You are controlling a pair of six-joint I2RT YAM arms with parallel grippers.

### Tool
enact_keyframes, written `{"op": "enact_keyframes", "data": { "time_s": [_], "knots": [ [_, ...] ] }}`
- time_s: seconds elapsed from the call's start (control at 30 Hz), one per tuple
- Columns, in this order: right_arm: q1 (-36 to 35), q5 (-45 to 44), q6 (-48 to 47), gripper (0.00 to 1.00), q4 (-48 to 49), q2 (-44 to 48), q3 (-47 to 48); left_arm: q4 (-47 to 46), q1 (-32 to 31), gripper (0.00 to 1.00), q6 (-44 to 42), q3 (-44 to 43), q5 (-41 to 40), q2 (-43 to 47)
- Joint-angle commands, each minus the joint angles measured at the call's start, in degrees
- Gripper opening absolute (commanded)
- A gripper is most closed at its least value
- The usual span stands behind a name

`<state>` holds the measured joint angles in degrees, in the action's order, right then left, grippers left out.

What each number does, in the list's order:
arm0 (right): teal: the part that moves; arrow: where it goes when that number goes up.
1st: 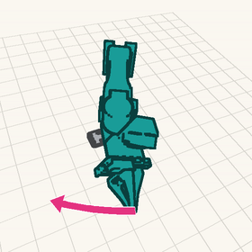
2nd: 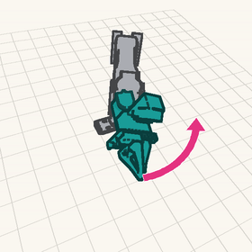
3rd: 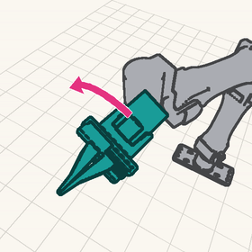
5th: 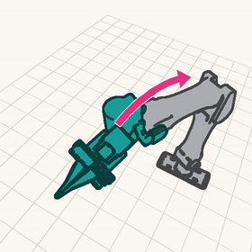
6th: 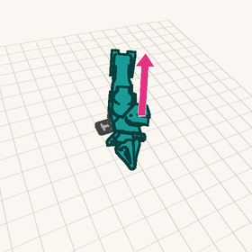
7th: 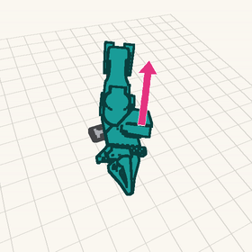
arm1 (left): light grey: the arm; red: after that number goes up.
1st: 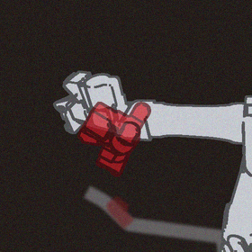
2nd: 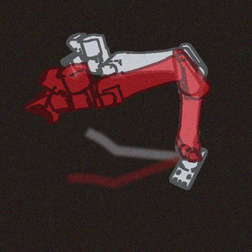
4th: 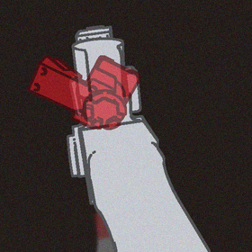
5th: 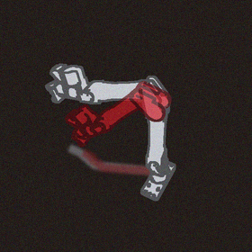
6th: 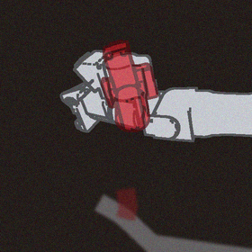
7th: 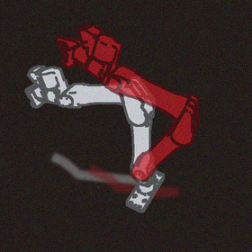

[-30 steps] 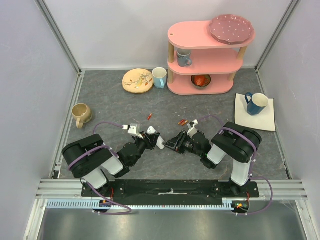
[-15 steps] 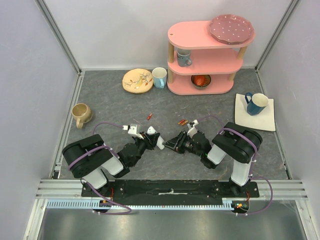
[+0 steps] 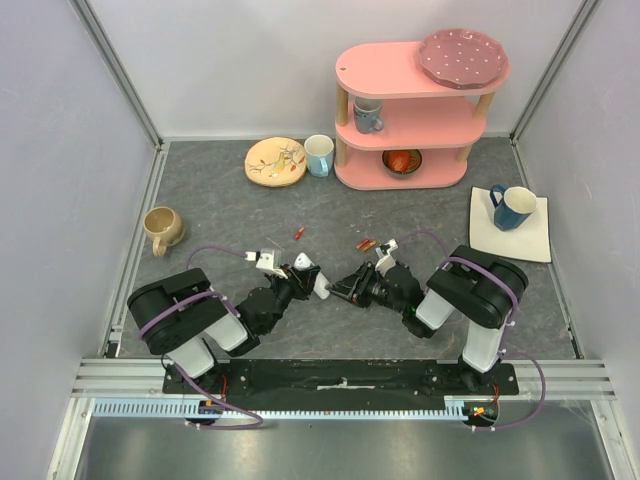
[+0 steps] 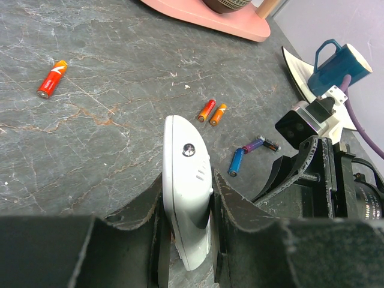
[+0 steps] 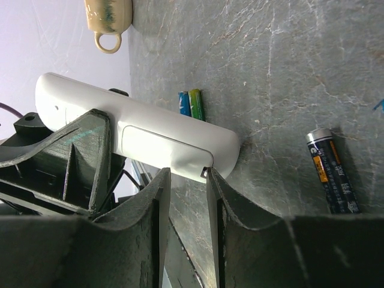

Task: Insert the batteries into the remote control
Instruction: Remove the battery cover from the remote control.

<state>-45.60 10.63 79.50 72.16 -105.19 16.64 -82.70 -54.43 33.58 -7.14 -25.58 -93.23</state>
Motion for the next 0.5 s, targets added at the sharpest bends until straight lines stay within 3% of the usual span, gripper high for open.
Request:
{"op": "enact_keyframes", "data": {
  "time_s": [0.0, 0.47],
  "knots": [
    [-0.36, -0.70, 0.30, 0.37, 15.38, 2.53, -0.12, -12.58, -1.11, 0.02, -2.56, 1.42, -0.26, -1.60],
    [-0.28, -1.14, -0.14, 0.37, 14.59, 3.15, -1.00, -12.58, -1.11, 0.02, -2.47, 1.86, -0.52, -0.90]
  ]
}}
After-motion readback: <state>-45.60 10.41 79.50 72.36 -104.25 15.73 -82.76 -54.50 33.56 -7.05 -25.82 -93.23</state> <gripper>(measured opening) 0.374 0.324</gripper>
